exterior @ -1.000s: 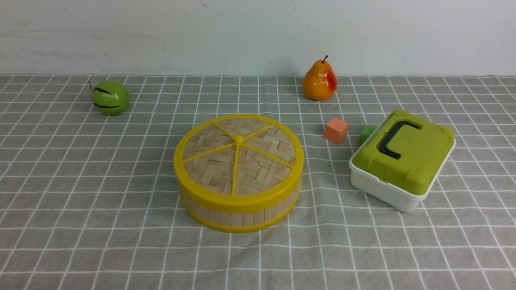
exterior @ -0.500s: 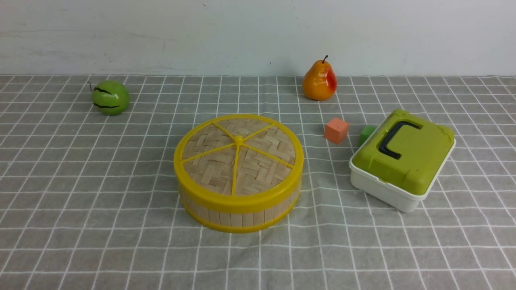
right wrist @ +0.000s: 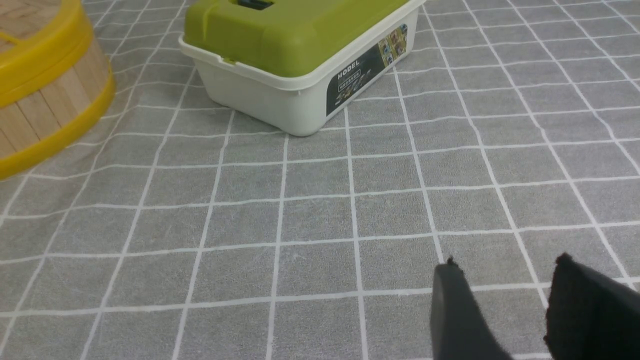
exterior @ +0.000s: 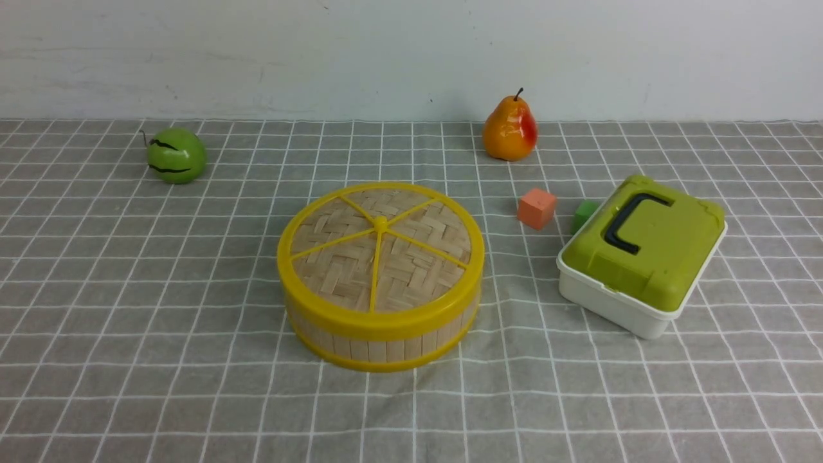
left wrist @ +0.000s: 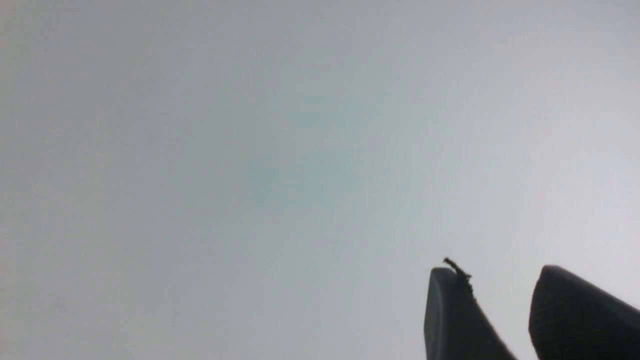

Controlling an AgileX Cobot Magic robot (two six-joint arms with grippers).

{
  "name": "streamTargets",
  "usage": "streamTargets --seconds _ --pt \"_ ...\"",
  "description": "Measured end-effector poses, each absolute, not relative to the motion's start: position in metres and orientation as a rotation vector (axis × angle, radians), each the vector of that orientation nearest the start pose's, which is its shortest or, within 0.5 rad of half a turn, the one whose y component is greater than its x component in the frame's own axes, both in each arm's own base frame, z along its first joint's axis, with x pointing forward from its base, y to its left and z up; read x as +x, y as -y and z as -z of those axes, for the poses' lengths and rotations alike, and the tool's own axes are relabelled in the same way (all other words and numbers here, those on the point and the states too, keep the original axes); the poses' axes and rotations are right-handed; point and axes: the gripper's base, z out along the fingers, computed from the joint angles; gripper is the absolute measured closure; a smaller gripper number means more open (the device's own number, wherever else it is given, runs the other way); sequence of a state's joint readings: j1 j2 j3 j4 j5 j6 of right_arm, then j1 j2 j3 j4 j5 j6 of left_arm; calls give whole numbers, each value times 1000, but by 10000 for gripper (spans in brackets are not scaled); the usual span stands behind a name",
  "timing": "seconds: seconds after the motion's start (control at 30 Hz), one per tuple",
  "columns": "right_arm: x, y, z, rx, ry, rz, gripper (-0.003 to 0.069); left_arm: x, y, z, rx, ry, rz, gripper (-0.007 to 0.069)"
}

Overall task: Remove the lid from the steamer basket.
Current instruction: Use the left arm to lift the lid of the steamer

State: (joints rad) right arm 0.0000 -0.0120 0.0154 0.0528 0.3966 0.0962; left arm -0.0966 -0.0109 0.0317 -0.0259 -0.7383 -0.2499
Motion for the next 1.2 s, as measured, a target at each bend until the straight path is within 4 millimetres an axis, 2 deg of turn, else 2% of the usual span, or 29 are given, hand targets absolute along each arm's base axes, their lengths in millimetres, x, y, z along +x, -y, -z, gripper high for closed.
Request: streamTargets --seconds 0.03,0.1,0.17,0.27,0.3,0.37,0.47,0.53,0.57,0.6,0.63,0.67,0.77,0.8,0.83,0.9,0.93,0.97,1.0,1.07,1.13,1.17,1.2 --pt "52 -2 -173 122 -1881 -118 418 28 1 -264 -85 -750 347 396" --pt "52 -2 -173 122 -1881 -118 418 18 -2 -272 -121 -597 443 393" --pt "52 -2 -173 122 -1881 -118 418 15 -4 -277 -166 -564 522 391" --pt "52 -2 -173 122 -1881 -118 418 15 -5 -307 -222 -685 589 387" --pt "52 -2 -173 122 -1881 -118 418 17 -4 -308 -226 -723 587 387" --pt "52 -2 -173 122 -1881 -118 418 22 0 -338 -199 -948 504 386" --pt "52 -2 -173 122 -1881 -118 418 44 5 -347 -158 -1263 388 386" --pt "52 -2 -173 122 -1881 -118 418 71 8 -343 -129 -1523 315 386" --pt "52 -2 -173 122 -1881 -118 418 71 8 -344 -127 -1530 313 386" --pt "52 -2 -173 122 -1881 -118 418 91 11 -337 -130 -1672 297 386" --pt "52 -2 -173 122 -1881 -118 418 101 12 -332 -135 -1733 294 386" --pt "52 -2 -173 122 -1881 -118 418 104 12 -331 -136 -1745 293 386" --pt "52 -2 -173 122 -1881 -118 418 140 16 -314 -169 -1893 294 386" --pt "52 -2 -173 122 -1881 -118 418 158 19 -306 -203 -1970 314 386" --pt "52 -2 -173 122 -1881 -118 418 160 19 -304 -205 -1981 312 386" --pt "52 -2 -173 122 -1881 -118 418 186 25 -294 -267 -2134 361 386" --pt "52 -2 -173 122 -1881 -118 418 189 25 -294 -268 -2138 365 386" --pt "52 -2 -173 122 -1881 -118 418 205 31 -292 -264 -2222 391 386" --pt "52 -2 -173 122 -1881 -118 418 206 32 -289 -264 -2241 392 386" --pt "52 -2 -173 122 -1881 -118 418 240 48 -300 -191 -2358 458 400" --pt "52 -2 -173 122 -1881 -118 418 260 60 -309 -140 -2421 507 424" --pt "52 -2 -173 122 -1881 -118 418 263 62 -310 -133 -2428 510 428" --pt "52 -2 -173 122 -1881 -118 417 281 74 -313 -87 -2471 535 454"
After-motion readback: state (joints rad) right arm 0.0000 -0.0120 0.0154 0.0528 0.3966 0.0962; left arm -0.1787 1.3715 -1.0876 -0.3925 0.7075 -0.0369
